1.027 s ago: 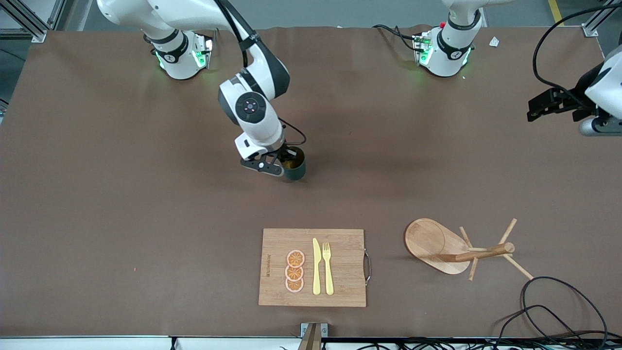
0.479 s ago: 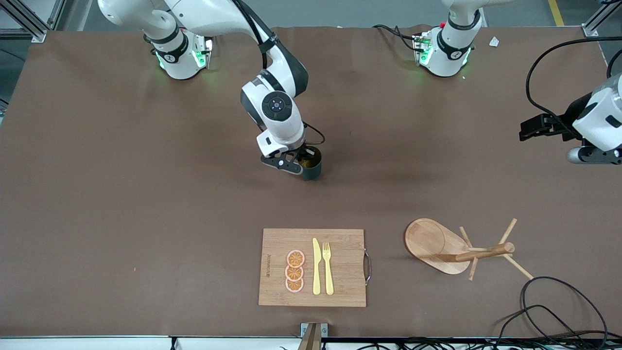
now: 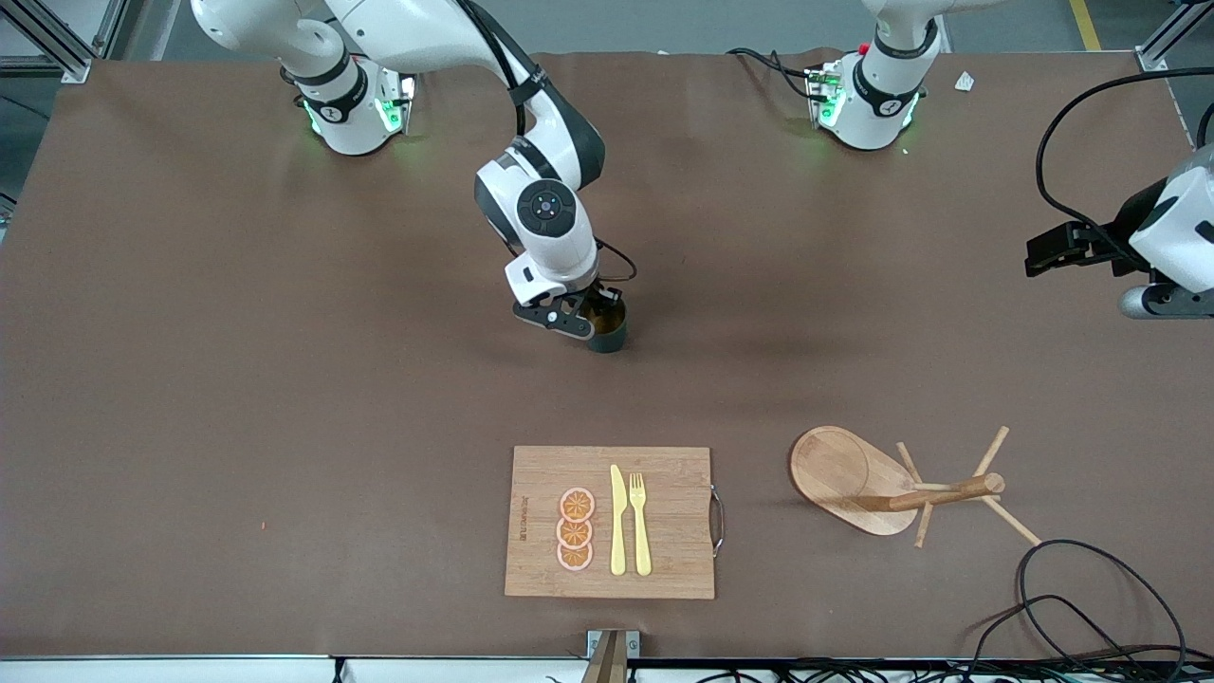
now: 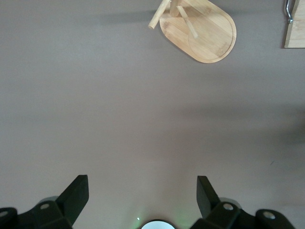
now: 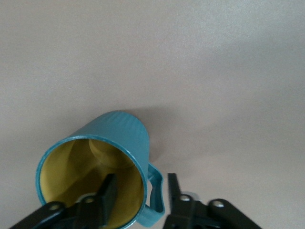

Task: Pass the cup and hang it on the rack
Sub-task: 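Set the mug down, open the right gripper while the left gripper approaches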

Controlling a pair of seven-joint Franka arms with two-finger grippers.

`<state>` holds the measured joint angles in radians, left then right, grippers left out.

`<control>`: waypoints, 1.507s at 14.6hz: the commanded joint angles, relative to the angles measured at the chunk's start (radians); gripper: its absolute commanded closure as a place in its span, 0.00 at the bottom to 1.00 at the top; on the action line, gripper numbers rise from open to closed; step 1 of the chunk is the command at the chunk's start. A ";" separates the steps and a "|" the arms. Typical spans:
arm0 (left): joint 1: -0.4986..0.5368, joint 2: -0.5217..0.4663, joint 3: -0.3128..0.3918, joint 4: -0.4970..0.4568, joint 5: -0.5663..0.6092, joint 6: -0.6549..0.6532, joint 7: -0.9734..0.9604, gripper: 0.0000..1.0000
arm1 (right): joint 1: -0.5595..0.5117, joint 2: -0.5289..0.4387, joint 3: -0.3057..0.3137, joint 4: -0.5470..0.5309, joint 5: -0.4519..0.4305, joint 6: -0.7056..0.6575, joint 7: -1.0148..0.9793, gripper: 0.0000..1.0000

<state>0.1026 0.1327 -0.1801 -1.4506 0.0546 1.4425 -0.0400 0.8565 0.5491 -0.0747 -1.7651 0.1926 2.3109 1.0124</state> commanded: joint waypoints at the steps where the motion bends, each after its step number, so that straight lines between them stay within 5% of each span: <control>1: -0.018 0.016 -0.013 0.018 0.010 -0.008 -0.061 0.00 | -0.001 -0.017 -0.013 0.024 0.016 -0.043 -0.008 0.00; 10: -0.320 0.109 -0.025 0.009 0.016 0.166 -0.599 0.00 | -0.293 -0.256 -0.017 0.035 0.015 -0.450 -0.505 0.00; 15: -0.513 0.209 -0.024 0.007 0.086 0.292 -0.937 0.00 | -0.523 -0.337 -0.019 0.018 0.002 -0.557 -0.895 0.00; 18: -0.616 0.271 -0.025 0.007 0.197 0.322 -1.167 0.00 | -0.628 -0.373 -0.017 0.029 -0.099 -0.611 -1.014 0.00; 22: -0.762 0.308 -0.025 -0.011 0.247 0.323 -1.440 0.00 | -0.769 -0.385 -0.017 0.059 -0.104 -0.650 -1.147 0.00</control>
<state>-0.6039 0.4353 -0.2123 -1.4567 0.2633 1.7654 -1.3542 0.1517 0.1912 -0.1149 -1.6999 0.0975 1.6761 -0.0838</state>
